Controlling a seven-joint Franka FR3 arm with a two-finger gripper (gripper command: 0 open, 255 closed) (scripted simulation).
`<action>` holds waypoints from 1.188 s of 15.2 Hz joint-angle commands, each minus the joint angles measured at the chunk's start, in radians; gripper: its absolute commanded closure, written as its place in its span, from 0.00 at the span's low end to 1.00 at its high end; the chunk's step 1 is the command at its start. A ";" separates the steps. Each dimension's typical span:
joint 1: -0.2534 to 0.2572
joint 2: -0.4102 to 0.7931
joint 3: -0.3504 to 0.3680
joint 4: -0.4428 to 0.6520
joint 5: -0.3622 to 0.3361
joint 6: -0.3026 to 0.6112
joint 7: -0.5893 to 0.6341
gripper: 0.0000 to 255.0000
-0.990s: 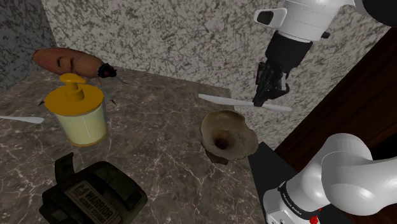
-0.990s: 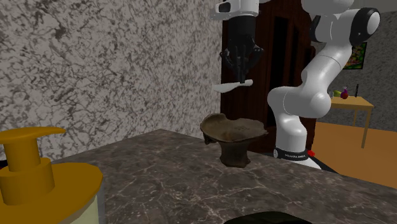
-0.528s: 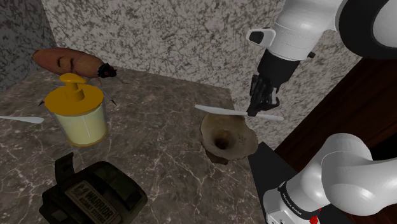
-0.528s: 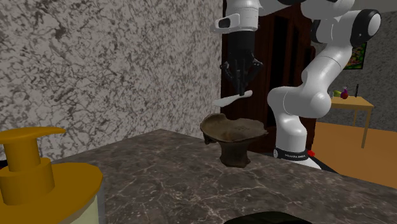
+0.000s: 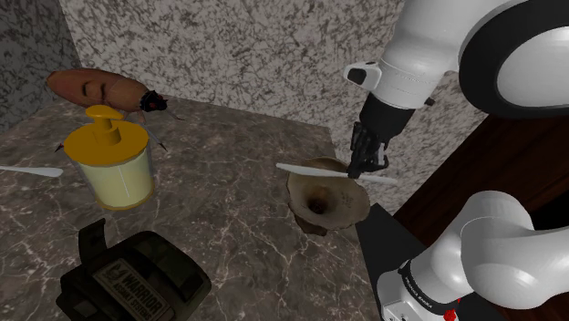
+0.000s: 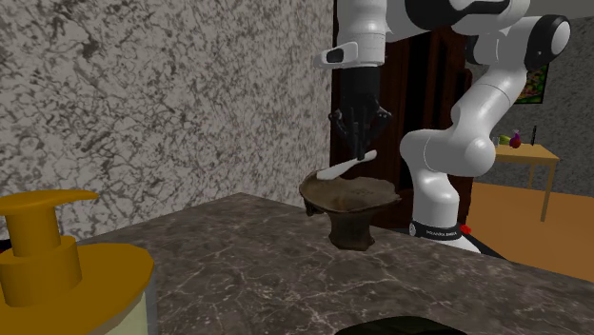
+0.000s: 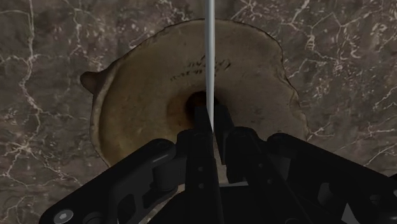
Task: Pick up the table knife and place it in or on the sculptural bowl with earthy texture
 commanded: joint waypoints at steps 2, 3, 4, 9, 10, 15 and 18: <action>0.000 -0.001 0.000 -0.004 0.000 0.003 -0.001 1.00; 0.000 -0.001 0.000 -0.004 0.000 0.003 -0.001 1.00; 0.000 -0.001 0.000 -0.004 0.000 0.003 -0.001 1.00; 0.000 -0.001 0.000 -0.003 0.000 0.003 -0.001 0.00; 0.000 -0.001 0.000 -0.003 0.000 0.003 -0.001 0.00; -0.007 0.021 -0.011 0.136 -0.012 -0.115 0.003 0.00; -0.007 0.021 -0.011 0.136 -0.012 -0.115 0.003 0.00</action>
